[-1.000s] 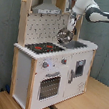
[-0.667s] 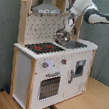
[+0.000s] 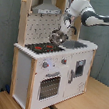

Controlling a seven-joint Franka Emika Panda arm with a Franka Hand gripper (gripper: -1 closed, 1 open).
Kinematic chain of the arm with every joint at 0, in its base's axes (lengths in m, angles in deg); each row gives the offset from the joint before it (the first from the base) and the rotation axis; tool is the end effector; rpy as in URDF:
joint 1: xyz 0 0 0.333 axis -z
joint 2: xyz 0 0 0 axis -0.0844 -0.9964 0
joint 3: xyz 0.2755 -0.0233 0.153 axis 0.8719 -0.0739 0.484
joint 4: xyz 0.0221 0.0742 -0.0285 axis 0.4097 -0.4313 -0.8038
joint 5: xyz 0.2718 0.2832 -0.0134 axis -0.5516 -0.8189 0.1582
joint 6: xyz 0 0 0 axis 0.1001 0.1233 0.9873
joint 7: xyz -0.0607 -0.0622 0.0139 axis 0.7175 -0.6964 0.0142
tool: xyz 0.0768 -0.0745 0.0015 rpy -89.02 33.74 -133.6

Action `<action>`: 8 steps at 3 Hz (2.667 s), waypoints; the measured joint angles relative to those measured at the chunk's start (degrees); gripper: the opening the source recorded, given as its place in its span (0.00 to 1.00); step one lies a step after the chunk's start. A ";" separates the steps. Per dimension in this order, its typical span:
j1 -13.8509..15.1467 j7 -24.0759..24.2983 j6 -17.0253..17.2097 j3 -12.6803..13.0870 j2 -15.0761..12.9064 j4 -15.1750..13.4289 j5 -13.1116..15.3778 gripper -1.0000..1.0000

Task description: Play with the kitchen

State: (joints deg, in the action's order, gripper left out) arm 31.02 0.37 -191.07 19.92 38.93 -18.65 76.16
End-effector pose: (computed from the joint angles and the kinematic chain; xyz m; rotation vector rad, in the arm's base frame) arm 0.5094 0.3509 0.6367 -2.9823 -0.2768 -0.7274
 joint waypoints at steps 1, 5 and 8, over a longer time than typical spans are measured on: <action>-5.42 -0.79 -0.61 -3.56 -0.56 2.01 0.69 0.00; -24.74 -3.52 -0.33 -15.97 -5.16 11.94 4.36 0.00; -37.21 -6.51 1.72 -25.61 -10.72 21.62 7.00 0.00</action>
State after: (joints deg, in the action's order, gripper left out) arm -6.19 -6.14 -189.35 -5.70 28.21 2.98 83.17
